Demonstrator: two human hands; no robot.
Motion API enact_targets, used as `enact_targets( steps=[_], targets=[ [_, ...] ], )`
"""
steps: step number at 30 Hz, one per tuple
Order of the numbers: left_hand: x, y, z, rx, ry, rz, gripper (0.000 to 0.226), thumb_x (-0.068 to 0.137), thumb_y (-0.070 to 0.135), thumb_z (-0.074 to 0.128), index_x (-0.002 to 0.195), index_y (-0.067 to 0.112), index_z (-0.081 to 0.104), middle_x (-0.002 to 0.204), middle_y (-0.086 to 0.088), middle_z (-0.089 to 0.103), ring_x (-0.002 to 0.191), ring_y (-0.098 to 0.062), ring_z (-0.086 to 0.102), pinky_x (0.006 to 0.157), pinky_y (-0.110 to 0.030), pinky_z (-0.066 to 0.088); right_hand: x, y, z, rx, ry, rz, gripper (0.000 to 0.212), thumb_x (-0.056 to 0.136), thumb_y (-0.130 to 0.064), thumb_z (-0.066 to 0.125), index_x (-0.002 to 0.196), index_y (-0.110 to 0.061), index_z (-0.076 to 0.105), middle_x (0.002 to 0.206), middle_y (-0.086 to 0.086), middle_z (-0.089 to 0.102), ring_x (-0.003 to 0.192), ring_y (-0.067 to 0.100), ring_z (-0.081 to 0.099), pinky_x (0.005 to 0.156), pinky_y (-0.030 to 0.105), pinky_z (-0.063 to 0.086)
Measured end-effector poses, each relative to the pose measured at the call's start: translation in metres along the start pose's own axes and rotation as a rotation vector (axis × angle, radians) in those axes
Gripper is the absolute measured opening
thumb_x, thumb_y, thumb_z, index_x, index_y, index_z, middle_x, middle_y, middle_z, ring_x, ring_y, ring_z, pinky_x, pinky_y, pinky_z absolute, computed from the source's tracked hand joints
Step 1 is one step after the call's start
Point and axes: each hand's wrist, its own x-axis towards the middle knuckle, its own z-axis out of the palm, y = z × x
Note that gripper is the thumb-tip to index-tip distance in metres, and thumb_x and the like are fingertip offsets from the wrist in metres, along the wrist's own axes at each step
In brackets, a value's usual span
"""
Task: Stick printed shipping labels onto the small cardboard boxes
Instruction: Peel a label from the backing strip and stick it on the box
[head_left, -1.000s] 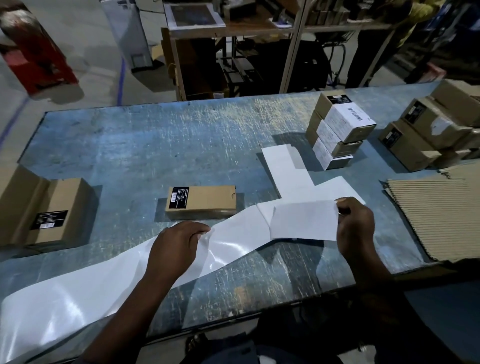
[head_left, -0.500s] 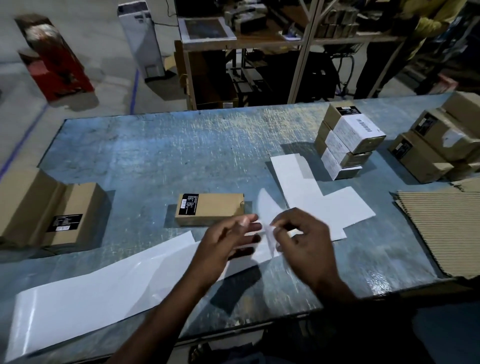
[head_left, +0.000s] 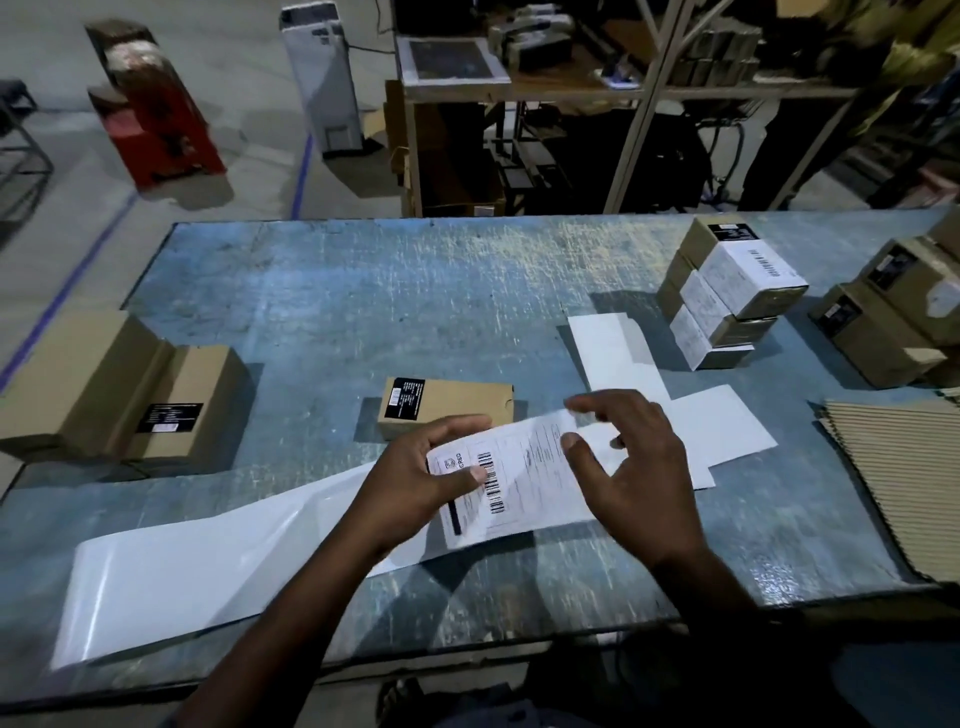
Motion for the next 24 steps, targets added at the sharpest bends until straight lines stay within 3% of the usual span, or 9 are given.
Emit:
enact_targets(
  steps=[2,4,6,8,12,14,17,20,24],
  targets=[
    [0.001,0.004,-0.007,0.169,-0.038,0.01,0.062,0.085,0.012,0.081,0.135,0.042,0.06,0.119,0.017,0.073,0.101,-0.006,0.072,0.085,-0.033,0.061,0.006,0.004,0.0,-0.064,-0.162,-0.056,0.038,0.089,-0.024,0.073,0.125,-0.033,0.065,0.125,-0.016,0.061,0.122,0.009,0.05,0.102,0.025,0.039],
    [0.001,0.009,-0.01,0.273,-0.106,0.006,0.073,0.084,0.017,0.081,0.142,0.048,0.051,0.116,0.02,0.073,0.097,-0.001,0.072,0.078,-0.029,0.062,0.01,0.003,0.004,-0.065,-0.292,-0.077,0.038,0.089,-0.035,0.069,0.127,-0.036,0.064,0.124,-0.02,0.063,0.123,0.009,0.051,0.104,0.031,0.038],
    [0.001,0.014,-0.01,0.31,-0.155,0.009,0.079,0.085,0.017,0.08,0.146,0.051,0.044,0.11,0.016,0.075,0.085,0.003,0.07,0.06,-0.017,0.054,0.014,0.0,0.008,-0.041,-0.379,-0.081,0.026,0.089,-0.037,0.071,0.115,-0.036,0.069,0.105,-0.022,0.069,0.107,0.005,0.059,0.093,0.029,0.043],
    [0.0,0.017,-0.011,0.269,-0.16,0.012,0.079,0.086,0.015,0.08,0.147,0.05,0.043,0.107,0.012,0.076,0.081,0.002,0.07,0.056,-0.012,0.049,0.016,-0.007,0.012,0.026,-0.436,-0.037,0.007,0.089,-0.03,0.075,0.096,-0.032,0.074,0.088,-0.02,0.072,0.089,0.004,0.064,0.078,0.019,0.044],
    [0.001,0.01,-0.018,0.157,-0.055,-0.021,0.076,0.079,0.017,0.087,0.143,0.041,0.053,0.116,0.011,0.074,0.101,-0.002,0.071,0.081,-0.026,0.061,0.014,-0.003,0.017,0.175,-0.35,0.179,0.009,0.088,-0.023,0.077,0.081,-0.028,0.074,0.079,-0.016,0.074,0.075,0.002,0.066,0.063,0.009,0.043],
    [0.001,0.004,-0.02,0.073,-0.007,-0.047,0.07,0.079,0.01,0.086,0.141,0.028,0.057,0.117,0.01,0.075,0.099,-0.002,0.071,0.076,-0.022,0.059,0.012,0.001,0.019,0.298,-0.271,0.316,0.009,0.088,-0.02,0.077,0.081,-0.024,0.075,0.079,-0.011,0.076,0.073,0.005,0.069,0.065,0.018,0.048],
    [-0.001,-0.001,-0.02,-0.015,0.043,-0.086,0.06,0.083,-0.002,0.079,0.136,0.019,0.059,0.099,-0.003,0.079,0.082,-0.01,0.073,0.065,-0.024,0.058,0.006,0.005,0.021,0.485,-0.244,0.492,0.007,0.088,-0.016,0.077,0.082,-0.014,0.076,0.078,0.0,0.078,0.068,0.01,0.069,0.066,0.027,0.048],
    [0.0,-0.004,-0.023,0.025,0.027,-0.084,0.065,0.083,-0.001,0.079,0.139,0.021,0.057,0.094,-0.011,0.078,0.079,-0.014,0.071,0.065,-0.027,0.057,0.0,0.01,0.023,0.512,-0.321,0.547,0.009,0.087,-0.02,0.078,0.083,-0.012,0.076,0.079,0.006,0.078,0.07,0.015,0.068,0.068,0.033,0.047],
    [0.007,-0.003,-0.03,0.088,-0.003,-0.054,0.073,0.083,0.002,0.08,0.144,0.029,0.051,0.093,-0.003,0.08,0.08,-0.014,0.074,0.067,-0.02,0.052,0.0,0.013,0.028,0.501,-0.342,0.575,0.011,0.086,-0.023,0.08,0.089,-0.014,0.076,0.081,0.009,0.078,0.078,0.029,0.074,0.074,0.038,0.051]
  ],
)
